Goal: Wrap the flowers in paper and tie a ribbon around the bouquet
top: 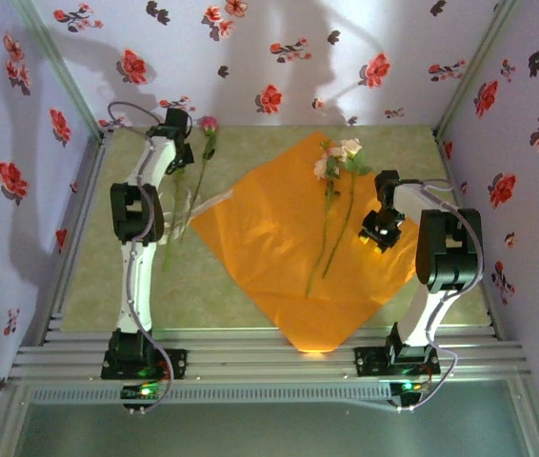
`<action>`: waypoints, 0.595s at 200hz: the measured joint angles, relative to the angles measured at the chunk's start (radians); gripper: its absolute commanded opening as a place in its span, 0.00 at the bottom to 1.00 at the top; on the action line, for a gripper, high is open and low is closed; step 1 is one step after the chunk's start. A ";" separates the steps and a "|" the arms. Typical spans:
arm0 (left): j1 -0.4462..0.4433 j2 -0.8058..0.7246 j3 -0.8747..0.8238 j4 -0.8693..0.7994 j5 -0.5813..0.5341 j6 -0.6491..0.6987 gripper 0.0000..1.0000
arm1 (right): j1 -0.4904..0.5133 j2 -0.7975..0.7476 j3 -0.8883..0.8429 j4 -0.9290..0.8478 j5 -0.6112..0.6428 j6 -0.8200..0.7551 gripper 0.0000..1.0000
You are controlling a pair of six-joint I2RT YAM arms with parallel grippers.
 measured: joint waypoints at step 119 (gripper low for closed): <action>-0.116 -0.580 -0.074 -0.096 0.024 -0.114 0.00 | 0.000 0.000 -0.015 0.006 0.000 -0.006 0.37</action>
